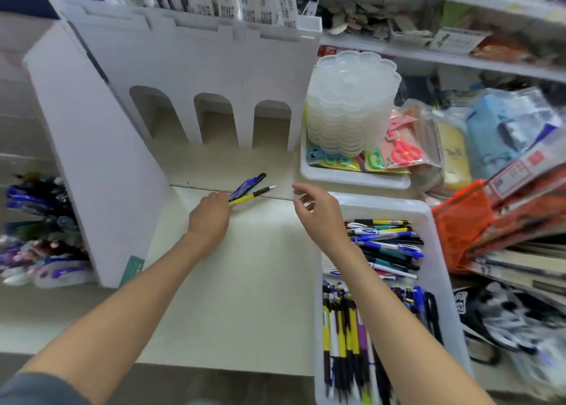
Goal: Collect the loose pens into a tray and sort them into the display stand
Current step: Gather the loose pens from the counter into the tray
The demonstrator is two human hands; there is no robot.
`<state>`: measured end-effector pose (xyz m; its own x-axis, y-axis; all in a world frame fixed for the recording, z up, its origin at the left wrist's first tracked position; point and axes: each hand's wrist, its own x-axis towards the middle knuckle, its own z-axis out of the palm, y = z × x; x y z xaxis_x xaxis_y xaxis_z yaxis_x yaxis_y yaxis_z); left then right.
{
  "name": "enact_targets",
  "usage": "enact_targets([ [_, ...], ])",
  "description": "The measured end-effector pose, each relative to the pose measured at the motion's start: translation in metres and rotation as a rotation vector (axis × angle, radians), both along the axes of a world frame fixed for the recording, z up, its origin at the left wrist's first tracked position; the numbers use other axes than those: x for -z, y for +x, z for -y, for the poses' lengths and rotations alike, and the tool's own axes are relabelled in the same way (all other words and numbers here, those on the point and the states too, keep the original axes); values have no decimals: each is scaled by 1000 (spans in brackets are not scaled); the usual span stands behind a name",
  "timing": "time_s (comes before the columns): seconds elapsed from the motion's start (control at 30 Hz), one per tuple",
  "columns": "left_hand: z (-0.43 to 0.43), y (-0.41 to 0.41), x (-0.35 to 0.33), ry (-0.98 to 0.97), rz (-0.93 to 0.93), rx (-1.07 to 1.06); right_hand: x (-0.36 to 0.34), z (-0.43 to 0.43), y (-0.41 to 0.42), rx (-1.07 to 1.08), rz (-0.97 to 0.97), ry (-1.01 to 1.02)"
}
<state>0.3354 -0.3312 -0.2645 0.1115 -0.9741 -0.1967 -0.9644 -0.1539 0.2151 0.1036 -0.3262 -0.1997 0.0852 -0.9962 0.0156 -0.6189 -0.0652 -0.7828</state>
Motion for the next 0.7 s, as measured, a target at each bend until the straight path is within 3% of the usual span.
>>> enact_targets([
  [0.1, -19, -17, -37, 75, -327, -42, -11, -13, -27, -38, -27, -109],
  [0.2, -32, -74, -76, 158, -545, 120, -21, -30, -59, -50, -88, -302],
  [0.3, -28, -142, -84, 189, -526, 319, -21, -43, -100, -40, -220, -314],
  [0.37, -26, -180, -79, 189, -540, 385, -15, -51, -132, -64, -255, -199],
  [0.5, -32, -235, -62, 160, -527, 424, 8, -64, -184, -40, -230, -23],
  [0.7, -27, -257, -58, -34, -486, 425, 25, -68, -201, -15, -195, 29],
])
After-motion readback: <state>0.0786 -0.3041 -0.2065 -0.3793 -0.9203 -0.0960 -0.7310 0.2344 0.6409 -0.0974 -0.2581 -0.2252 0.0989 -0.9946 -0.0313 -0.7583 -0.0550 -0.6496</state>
